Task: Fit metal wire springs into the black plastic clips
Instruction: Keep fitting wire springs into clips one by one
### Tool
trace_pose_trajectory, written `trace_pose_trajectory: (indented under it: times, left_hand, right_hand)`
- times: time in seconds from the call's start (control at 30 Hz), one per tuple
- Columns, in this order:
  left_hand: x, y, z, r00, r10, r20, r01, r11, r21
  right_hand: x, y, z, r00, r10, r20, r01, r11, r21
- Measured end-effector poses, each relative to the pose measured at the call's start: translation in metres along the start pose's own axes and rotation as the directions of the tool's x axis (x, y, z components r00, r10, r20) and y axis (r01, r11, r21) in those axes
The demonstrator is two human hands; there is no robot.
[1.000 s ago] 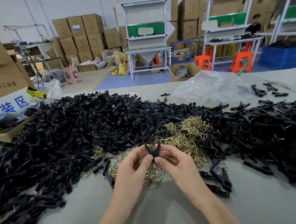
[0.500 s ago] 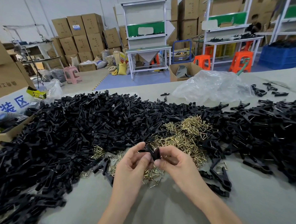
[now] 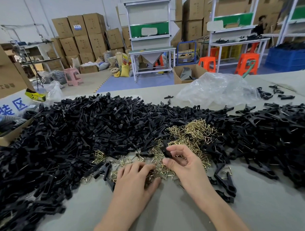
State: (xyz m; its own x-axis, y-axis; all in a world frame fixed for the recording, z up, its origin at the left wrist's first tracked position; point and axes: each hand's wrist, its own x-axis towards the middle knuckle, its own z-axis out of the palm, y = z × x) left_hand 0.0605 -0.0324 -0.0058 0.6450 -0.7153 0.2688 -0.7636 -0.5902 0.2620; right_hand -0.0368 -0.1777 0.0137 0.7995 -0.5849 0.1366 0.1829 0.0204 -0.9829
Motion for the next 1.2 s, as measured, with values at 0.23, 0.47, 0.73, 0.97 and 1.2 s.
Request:
trace_pose_trajectory:
  times: [0.23, 0.47, 0.73, 0.97, 1.2]
  left_hand:
    - [0.001, 0.003, -0.001, 0.996, 0.02, -0.09, -0.025, 0.999, -0.048]
    - [0.0, 0.007, -0.01, 0.976, -0.07, -0.204, 0.013, 0.963, -0.268]
    - [0.002, 0.011, -0.014, 0.952, -0.146, -0.268, 0.019, 0.904, -0.427]
    - [0.005, 0.014, -0.019, 0.902, -0.358, -0.24, 0.072, 0.673, -0.736]
    - [0.009, 0.018, -0.022, 0.88, -0.475, 0.005, 0.137, 0.244, -0.96]
  right_hand:
    - [0.002, 0.003, 0.001, 1.0, -0.028, -0.007, 0.028, 1.0, -0.011]
    - [0.002, 0.005, 0.0, 0.998, -0.033, -0.05, 0.029, 0.997, -0.069]
    - [-0.001, -0.001, 0.002, 0.995, -0.08, -0.058, 0.071, 0.989, -0.131]
    - [-0.001, 0.005, 0.002, 0.989, -0.145, -0.005, 0.141, 0.971, -0.193]
    - [-0.002, 0.012, 0.006, 0.973, -0.206, 0.104, 0.231, 0.871, -0.435]
